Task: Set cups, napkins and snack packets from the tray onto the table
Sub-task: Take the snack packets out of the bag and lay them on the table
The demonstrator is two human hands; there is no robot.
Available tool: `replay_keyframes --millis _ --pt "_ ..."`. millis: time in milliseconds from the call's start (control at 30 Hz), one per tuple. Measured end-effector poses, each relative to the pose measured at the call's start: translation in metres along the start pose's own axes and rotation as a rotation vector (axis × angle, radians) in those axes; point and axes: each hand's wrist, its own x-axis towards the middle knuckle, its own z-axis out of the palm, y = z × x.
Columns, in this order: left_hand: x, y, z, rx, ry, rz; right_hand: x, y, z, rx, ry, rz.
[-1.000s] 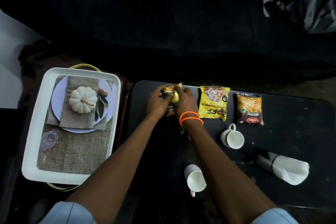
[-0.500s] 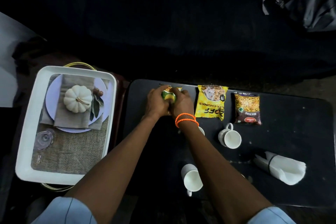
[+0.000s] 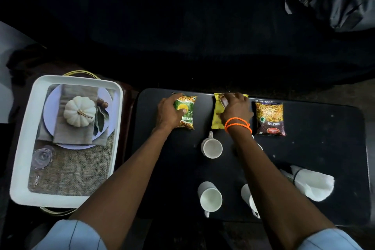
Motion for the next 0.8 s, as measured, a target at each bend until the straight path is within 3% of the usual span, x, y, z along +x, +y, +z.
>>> replay_keyframes --millis 100,800 --pt "0.0 0.002 0.001 -0.011 0.006 0.005 0.001 0.016 0.004 -0.011 -0.061 -0.055" --pt "0.003 0.002 0.008 -0.038 0.033 0.002 -0.01 0.025 0.007 0.013 -0.044 -0.072"
